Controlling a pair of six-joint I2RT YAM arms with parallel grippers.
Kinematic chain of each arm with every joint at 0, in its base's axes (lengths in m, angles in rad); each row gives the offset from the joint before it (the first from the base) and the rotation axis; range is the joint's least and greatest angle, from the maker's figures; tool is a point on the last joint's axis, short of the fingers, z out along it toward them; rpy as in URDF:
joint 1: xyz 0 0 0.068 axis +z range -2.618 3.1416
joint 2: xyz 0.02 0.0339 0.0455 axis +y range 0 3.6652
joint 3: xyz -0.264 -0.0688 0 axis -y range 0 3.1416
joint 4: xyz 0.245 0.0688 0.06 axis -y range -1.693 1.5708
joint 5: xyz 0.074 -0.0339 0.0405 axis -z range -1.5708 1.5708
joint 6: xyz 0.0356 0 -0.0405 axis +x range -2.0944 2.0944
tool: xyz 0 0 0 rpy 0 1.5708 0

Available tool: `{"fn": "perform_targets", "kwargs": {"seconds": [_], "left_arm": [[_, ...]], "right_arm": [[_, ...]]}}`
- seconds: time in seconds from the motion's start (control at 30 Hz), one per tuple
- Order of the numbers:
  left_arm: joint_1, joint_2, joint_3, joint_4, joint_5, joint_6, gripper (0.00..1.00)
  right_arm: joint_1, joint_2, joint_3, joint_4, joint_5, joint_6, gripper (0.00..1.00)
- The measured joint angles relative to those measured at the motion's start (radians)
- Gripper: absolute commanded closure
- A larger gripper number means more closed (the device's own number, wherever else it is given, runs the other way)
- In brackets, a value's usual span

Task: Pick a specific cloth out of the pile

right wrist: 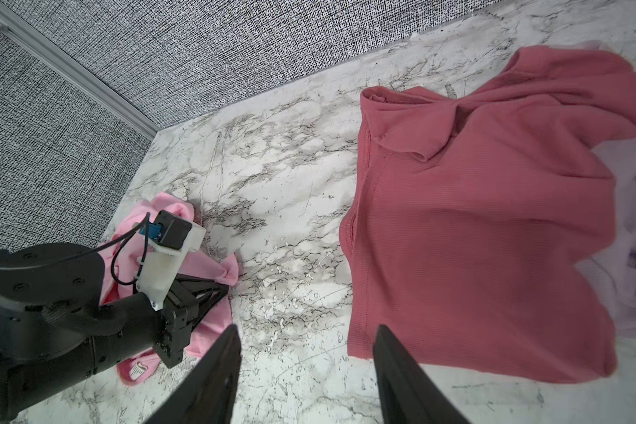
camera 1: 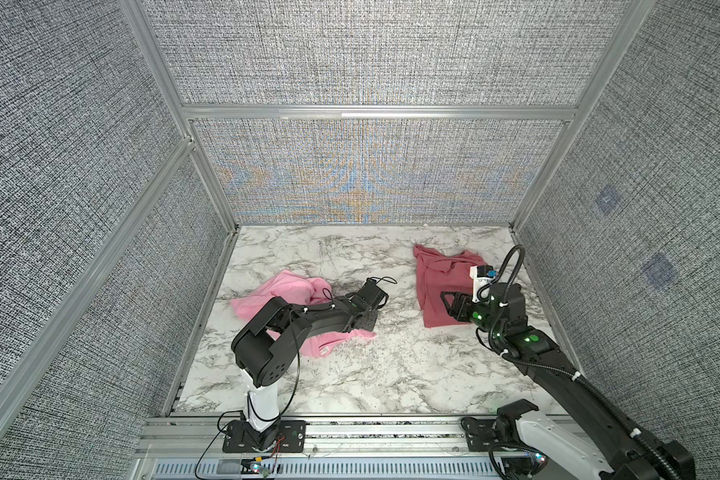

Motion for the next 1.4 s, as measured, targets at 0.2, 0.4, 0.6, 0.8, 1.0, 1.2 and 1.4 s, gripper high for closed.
{"fn": "perform_targets", "kwargs": {"seconds": [0.2,0.4,0.6,0.8,1.0,1.2,1.4], "left_arm": [[-0.003,-0.008,0.123,-0.016,0.053,0.021,1.0],[-0.006,-0.049,0.273,-0.011,0.101,0.051,1.0],[-0.006,-0.142,0.325,-0.026,0.093,0.067,1.0],[0.023,-0.309,0.242,-0.044,0.01,0.066,1.0],[0.146,-0.489,0.065,-0.009,-0.042,0.066,1.0],[0.313,-0.6,-0.068,0.005,-0.053,0.045,1.0],[0.481,-0.652,-0.187,0.012,-0.053,0.002,1.0]], "right_arm": [[0.0,0.005,0.006,-0.011,0.004,0.0,0.4],[0.0,0.009,0.019,-0.011,0.004,0.005,0.4],[0.0,0.013,0.032,-0.008,0.003,0.008,0.4],[0.0,0.054,0.062,-0.005,-0.002,0.008,0.41],[0.0,0.1,0.084,0.005,-0.021,0.007,0.41],[0.0,0.135,0.093,0.022,-0.037,0.008,0.4],[0.0,0.15,0.101,0.04,-0.054,0.008,0.41]]}}
